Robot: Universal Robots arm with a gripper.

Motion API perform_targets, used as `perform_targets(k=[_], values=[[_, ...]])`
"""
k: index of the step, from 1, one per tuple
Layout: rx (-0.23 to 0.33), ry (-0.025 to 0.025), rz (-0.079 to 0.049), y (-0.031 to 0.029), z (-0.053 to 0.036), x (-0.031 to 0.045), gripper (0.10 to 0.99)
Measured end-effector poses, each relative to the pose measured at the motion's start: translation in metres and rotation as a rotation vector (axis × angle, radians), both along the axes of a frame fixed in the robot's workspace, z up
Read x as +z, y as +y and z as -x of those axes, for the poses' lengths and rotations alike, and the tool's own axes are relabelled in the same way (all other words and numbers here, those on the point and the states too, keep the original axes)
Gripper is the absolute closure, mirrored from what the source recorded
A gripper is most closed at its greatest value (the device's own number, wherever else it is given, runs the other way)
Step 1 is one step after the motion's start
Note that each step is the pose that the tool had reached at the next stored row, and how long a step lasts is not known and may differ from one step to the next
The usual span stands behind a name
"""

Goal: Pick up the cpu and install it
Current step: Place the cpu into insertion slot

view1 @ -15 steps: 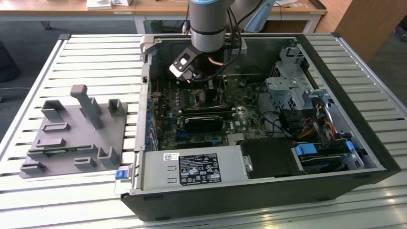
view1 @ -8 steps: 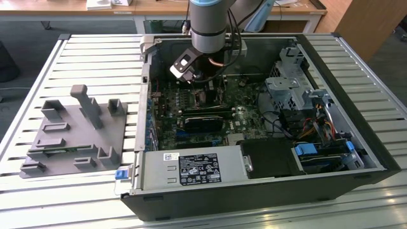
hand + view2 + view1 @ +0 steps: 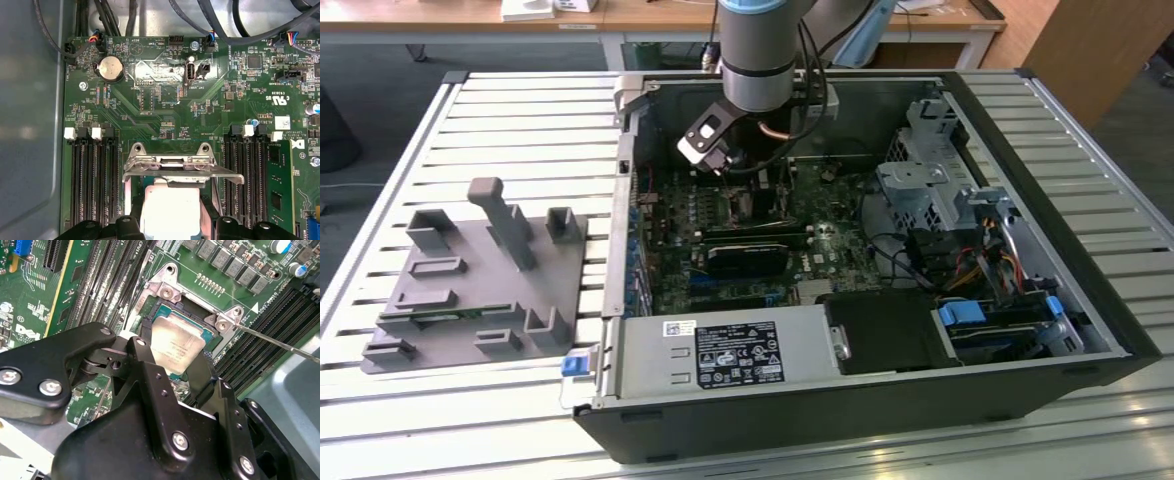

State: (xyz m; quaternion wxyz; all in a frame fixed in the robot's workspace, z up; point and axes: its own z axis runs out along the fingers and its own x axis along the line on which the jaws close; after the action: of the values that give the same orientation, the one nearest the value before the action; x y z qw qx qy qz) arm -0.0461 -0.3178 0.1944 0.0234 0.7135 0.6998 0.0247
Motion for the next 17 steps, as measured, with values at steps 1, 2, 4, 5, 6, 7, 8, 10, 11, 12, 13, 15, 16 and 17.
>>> perform_targets(k=[1,2,4,5,6,7,8,10,11,12,13,15,16,17], values=[[0.000,0.0000,0.000,0.0000,0.0000,0.0000,0.561],[0.000,0.0000,0.000,0.0000,-0.0001,0.0000,0.561],[0.000,0.0000,0.000,0.0000,-0.0001,-0.0001,0.561],[0.000,-0.0007,-0.001,0.0002,-0.0003,-0.0004,0.549],[0.000,-0.0012,-0.002,0.0004,-0.0004,-0.0007,0.549],[0.000,-0.0008,-0.001,0.0003,-0.0004,-0.0006,0.549],[0.000,-0.0004,-0.001,0.0001,-0.0003,-0.0003,0.486],[0.000,-0.0001,0.000,0.0000,-0.0003,-0.0002,0.486],[0.000,0.0000,0.000,0.0000,-0.0003,-0.0001,0.486],[0.000,0.0000,0.000,0.0001,-0.0003,0.0001,0.486],[0.000,0.0000,0.000,0.0000,-0.0003,0.0005,0.486],[0.000,-0.0002,0.000,-0.0004,-0.0003,0.0006,0.486],[0.000,-0.0001,0.000,-0.0007,-0.0003,0.0007,0.486],[0.000,-0.0001,0.000,-0.0014,-0.0003,0.0007,0.486]])
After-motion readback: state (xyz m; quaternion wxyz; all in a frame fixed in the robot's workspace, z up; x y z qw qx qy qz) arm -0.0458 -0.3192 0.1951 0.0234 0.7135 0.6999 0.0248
